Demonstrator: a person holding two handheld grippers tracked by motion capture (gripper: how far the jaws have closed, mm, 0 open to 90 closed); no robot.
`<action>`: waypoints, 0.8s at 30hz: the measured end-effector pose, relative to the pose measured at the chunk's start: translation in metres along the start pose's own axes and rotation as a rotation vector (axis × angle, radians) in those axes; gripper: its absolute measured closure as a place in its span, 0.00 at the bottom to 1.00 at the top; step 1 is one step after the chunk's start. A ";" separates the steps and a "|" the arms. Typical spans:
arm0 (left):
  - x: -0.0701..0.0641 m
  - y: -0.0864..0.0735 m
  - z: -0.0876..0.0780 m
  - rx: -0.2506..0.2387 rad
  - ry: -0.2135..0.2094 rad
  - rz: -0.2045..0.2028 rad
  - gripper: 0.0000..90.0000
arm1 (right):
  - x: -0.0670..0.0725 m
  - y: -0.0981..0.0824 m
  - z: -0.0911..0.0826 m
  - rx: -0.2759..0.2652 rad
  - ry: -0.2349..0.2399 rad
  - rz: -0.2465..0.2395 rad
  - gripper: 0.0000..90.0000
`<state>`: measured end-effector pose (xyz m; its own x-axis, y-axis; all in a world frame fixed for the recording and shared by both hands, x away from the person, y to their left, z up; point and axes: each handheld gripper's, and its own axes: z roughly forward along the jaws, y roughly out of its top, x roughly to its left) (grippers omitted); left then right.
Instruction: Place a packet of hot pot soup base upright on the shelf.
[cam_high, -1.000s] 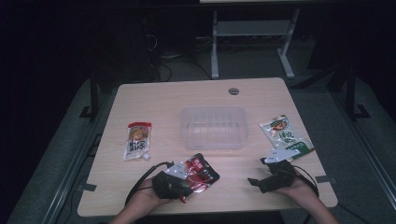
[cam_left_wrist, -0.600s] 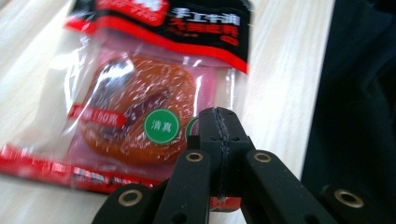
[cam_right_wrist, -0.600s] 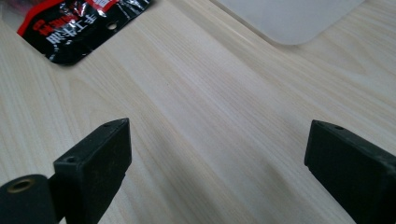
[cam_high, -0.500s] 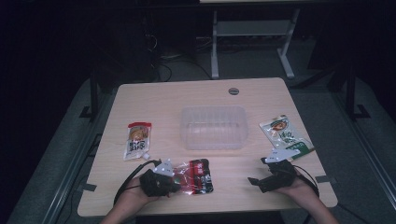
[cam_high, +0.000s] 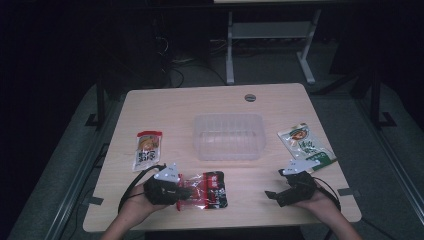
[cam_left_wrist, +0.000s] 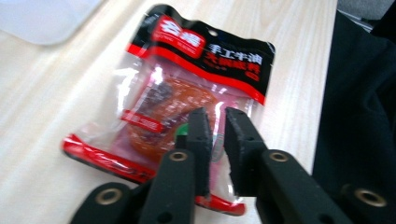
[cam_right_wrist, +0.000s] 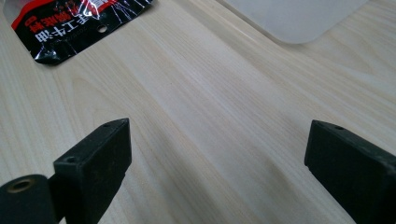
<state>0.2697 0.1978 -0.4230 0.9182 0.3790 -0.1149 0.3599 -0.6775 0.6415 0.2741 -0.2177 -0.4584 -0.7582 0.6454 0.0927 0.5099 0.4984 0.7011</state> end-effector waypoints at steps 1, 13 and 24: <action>0.002 0.000 -0.001 -0.004 0.006 0.002 0.85 | 0.000 0.000 0.000 0.000 0.000 -0.001 0.08; 0.025 -0.016 -0.008 0.035 0.063 -0.063 0.96 | 0.000 0.000 0.000 0.004 -0.001 0.004 0.08; 0.029 -0.017 0.000 0.060 0.044 -0.064 0.96 | 0.000 0.000 0.001 0.000 0.001 0.006 0.08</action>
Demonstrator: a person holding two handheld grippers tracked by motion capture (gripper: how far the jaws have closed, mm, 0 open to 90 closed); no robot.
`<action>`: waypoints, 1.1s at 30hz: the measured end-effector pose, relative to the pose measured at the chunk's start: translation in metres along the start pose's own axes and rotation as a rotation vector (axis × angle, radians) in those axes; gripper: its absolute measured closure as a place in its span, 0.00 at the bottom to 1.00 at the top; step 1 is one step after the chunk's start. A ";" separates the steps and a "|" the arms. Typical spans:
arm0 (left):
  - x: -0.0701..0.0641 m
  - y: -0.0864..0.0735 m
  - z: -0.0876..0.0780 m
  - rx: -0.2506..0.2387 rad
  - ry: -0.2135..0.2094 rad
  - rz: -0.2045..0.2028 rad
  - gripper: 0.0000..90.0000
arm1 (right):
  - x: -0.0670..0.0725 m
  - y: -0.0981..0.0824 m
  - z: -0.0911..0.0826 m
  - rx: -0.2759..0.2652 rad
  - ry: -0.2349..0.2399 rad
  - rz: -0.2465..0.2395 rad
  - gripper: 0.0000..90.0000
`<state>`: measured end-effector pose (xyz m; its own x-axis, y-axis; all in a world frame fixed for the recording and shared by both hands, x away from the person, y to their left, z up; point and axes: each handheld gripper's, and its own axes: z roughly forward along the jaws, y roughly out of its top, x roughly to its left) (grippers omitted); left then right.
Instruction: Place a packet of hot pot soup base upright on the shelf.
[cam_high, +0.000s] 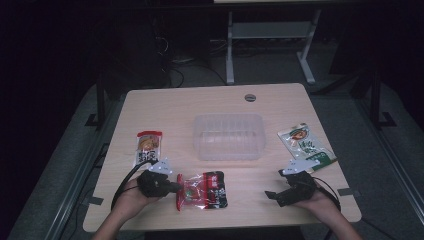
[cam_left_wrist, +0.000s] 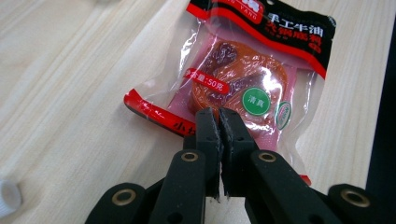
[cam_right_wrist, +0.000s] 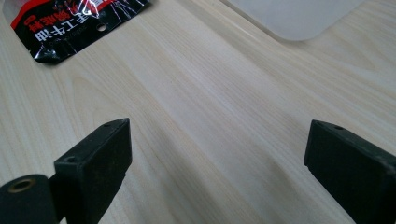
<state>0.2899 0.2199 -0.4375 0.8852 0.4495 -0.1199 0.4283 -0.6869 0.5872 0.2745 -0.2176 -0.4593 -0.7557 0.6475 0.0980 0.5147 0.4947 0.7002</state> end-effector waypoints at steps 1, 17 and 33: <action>0.000 0.000 0.001 0.001 -0.007 -0.006 0.96 | 0.000 0.000 0.000 0.000 0.000 0.001 0.08; 0.006 -0.008 0.009 0.042 0.006 -0.058 0.99 | 0.006 0.009 0.001 -0.031 0.030 -0.002 0.08; 0.006 -0.007 0.008 0.059 0.015 -0.060 1.00 | 0.045 0.053 0.030 -0.087 0.223 -0.012 0.13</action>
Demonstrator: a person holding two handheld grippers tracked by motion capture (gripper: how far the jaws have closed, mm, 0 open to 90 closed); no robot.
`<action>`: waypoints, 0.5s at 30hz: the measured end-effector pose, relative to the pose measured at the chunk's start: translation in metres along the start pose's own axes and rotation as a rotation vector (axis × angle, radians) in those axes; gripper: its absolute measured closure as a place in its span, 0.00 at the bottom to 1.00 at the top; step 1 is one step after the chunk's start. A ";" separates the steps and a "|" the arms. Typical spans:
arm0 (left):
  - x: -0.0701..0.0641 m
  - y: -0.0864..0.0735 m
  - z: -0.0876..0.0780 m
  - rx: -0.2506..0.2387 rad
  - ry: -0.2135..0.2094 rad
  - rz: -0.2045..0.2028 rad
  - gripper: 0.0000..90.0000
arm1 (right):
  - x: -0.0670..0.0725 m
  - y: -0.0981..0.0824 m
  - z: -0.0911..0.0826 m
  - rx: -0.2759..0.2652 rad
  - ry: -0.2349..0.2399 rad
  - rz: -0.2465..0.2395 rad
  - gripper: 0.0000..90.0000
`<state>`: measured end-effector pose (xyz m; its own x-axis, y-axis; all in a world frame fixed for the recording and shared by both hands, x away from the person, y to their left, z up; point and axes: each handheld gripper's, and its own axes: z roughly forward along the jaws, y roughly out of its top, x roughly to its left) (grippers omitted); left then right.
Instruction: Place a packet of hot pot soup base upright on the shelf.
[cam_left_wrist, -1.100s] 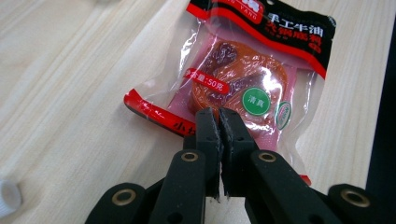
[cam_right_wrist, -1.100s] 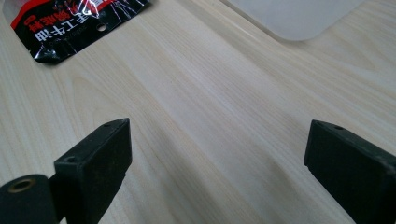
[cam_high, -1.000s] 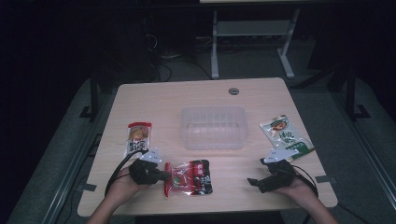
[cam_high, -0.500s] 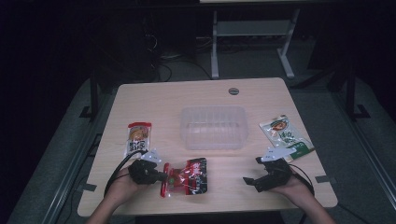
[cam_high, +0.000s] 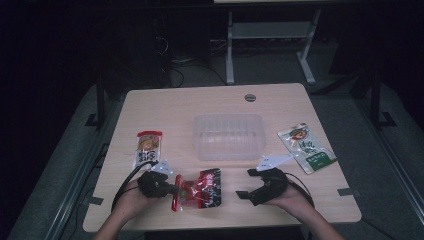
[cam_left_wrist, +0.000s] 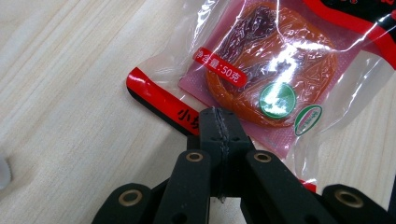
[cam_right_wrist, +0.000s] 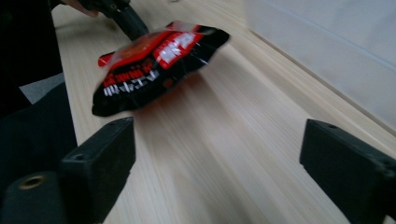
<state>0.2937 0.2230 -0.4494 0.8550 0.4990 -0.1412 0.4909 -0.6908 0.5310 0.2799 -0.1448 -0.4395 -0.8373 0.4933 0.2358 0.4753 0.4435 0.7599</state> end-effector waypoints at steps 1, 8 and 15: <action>0.000 0.000 -0.001 0.008 0.001 0.002 1.00 | 0.002 0.003 0.005 -0.002 0.010 -0.002 0.13; 0.000 0.000 0.000 0.009 0.001 0.001 1.00 | 0.008 0.020 0.036 0.012 0.070 -0.006 0.14; 0.000 0.000 -0.001 0.012 -0.002 -0.003 1.00 | 0.007 0.025 0.050 0.017 0.099 0.017 0.14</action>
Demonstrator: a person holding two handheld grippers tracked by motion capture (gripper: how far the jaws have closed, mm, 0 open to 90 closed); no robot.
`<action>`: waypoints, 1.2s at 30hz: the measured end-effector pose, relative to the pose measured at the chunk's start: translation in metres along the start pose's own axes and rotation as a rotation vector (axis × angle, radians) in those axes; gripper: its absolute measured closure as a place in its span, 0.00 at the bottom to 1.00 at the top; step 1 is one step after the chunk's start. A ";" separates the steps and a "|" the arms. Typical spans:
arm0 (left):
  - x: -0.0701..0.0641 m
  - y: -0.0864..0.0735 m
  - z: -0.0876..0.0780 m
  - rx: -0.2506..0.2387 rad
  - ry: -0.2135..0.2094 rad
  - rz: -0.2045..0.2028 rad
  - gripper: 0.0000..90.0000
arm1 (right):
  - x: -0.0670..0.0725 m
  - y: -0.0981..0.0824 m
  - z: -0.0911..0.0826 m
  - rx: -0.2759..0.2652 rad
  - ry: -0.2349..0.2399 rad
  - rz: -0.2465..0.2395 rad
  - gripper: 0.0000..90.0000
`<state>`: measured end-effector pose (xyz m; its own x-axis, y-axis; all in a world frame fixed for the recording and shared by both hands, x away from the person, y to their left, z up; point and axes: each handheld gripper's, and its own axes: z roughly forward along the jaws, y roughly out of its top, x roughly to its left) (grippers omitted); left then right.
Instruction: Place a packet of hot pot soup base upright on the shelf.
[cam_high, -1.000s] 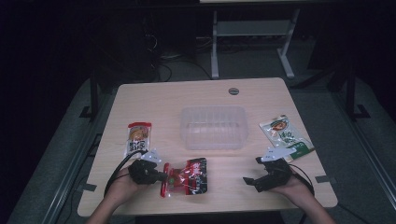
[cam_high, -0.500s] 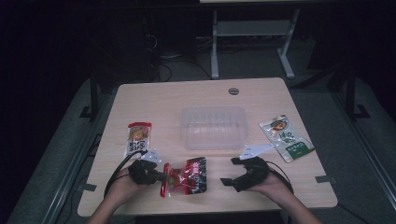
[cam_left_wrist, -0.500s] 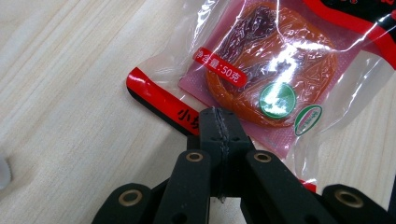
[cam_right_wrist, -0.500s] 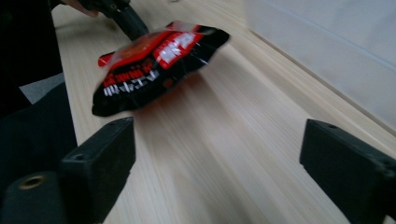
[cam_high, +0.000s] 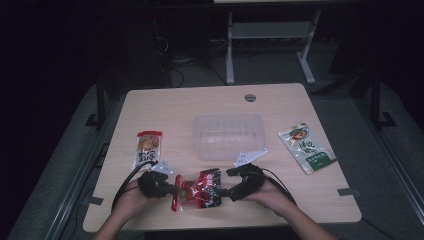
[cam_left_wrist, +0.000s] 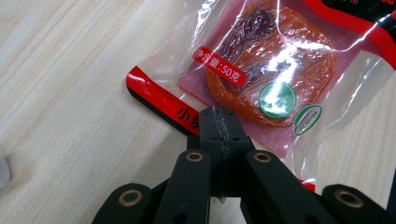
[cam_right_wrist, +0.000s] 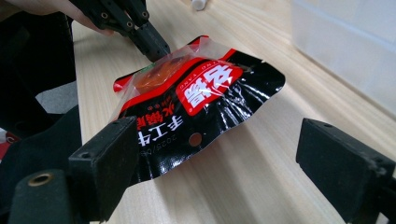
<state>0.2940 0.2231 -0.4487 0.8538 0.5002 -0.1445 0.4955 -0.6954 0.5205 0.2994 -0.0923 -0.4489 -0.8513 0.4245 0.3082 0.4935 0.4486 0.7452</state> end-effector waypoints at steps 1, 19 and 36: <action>0.000 0.000 0.000 0.000 0.000 0.001 1.00 | 0.000 -0.001 0.001 0.004 0.004 0.010 0.14; 0.000 0.000 0.000 -0.002 0.000 -0.018 1.00 | 0.006 0.000 0.026 0.033 0.110 0.091 0.25; 0.000 0.000 0.000 -0.007 0.001 -0.030 1.00 | 0.008 0.007 0.028 0.015 0.142 0.052 0.81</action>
<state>0.2937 0.2229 -0.4491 0.8385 0.5211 -0.1594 0.5198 -0.6768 0.5214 0.3014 -0.0638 -0.4582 -0.8404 0.3329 0.4276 0.5396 0.4407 0.7174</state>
